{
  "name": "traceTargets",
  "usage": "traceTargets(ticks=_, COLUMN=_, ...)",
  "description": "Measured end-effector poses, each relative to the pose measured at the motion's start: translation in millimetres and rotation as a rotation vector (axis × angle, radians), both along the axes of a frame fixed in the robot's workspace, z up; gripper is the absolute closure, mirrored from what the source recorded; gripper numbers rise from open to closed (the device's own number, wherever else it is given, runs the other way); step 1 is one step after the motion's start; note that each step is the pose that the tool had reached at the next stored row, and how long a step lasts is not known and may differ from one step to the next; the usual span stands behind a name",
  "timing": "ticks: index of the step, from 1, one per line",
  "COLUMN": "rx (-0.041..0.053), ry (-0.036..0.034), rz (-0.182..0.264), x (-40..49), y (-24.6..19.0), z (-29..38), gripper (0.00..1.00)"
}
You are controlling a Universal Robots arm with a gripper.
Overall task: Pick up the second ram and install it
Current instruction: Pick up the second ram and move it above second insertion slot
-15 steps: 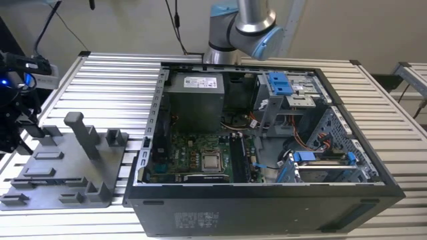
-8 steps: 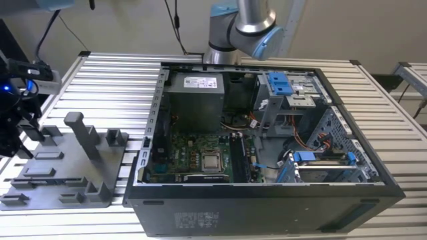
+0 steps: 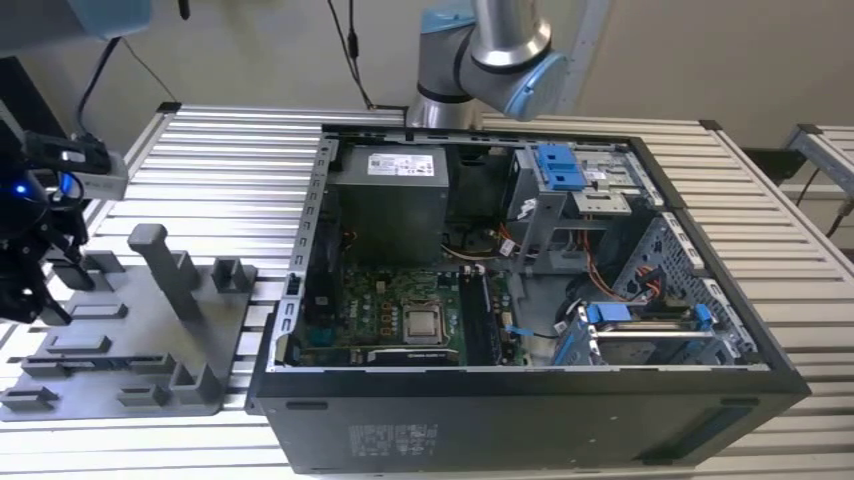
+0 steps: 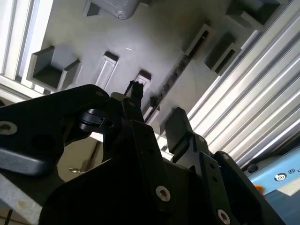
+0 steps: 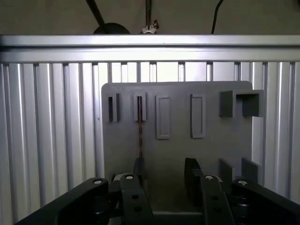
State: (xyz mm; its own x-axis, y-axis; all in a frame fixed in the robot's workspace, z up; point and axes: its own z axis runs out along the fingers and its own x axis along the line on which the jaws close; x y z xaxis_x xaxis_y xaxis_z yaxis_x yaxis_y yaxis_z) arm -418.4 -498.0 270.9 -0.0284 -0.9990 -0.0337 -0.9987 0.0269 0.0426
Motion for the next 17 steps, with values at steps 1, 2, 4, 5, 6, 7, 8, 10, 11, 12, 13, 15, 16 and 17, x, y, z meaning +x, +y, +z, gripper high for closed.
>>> traceTargets(ticks=1, rx=0.0, ry=-0.0001, rz=0.0, x=0.0, y=-0.1, z=-1.3, gripper=0.52)
traceTargets(ticks=2, rx=0.0, ry=-0.0002, rz=0.001, x=0.0, y=-0.2, z=-2.7, gripper=0.52)
traceTargets(ticks=4, rx=0.0, ry=-0.0007, rz=0.001, x=0.0, y=-0.5, z=-5.4, gripper=0.52)
traceTargets(ticks=5, rx=0.0, ry=-0.0012, rz=0.002, x=0.1, y=-0.7, z=-6.8, gripper=0.52)
traceTargets(ticks=6, rx=0.0, ry=-0.0016, rz=0.004, x=0.0, y=-1.0, z=-8.0, gripper=0.52)
traceTargets(ticks=7, rx=0.0, ry=-0.0022, rz=0.005, x=0.0, y=-1.1, z=-9.3, gripper=0.52)
traceTargets(ticks=8, rx=-0.0002, ry=-0.0024, rz=0.007, x=0.0, y=-1.3, z=-10.6, gripper=0.52)
traceTargets(ticks=10, rx=-0.0003, ry=-0.0029, rz=0.012, x=0.0, y=-1.8, z=-13.2, gripper=0.52)
traceTargets(ticks=11, rx=-0.0003, ry=-0.0032, rz=0.014, x=0.0, y=-1.9, z=-14.5, gripper=0.52)
traceTargets(ticks=12, rx=-0.0003, ry=-0.0037, rz=0.017, x=0.0, y=-2.0, z=-15.9, gripper=0.52)
traceTargets(ticks=13, rx=-0.0005, ry=-0.004, rz=0.02, x=0.0, y=-2.2, z=-17.2, gripper=0.52)
traceTargets(ticks=15, rx=-0.0005, ry=-0.0043, rz=0.025, x=0.1, y=-2.8, z=-20.1, gripper=0.52)
traceTargets(ticks=16, rx=-0.0005, ry=-0.0043, rz=0.027, x=0.1, y=-3.1, z=-21.3, gripper=0.52)
traceTargets(ticks=17, rx=-0.0006, ry=-0.0043, rz=0.029, x=0.0, y=-3.6, z=-22.7, gripper=0.52)
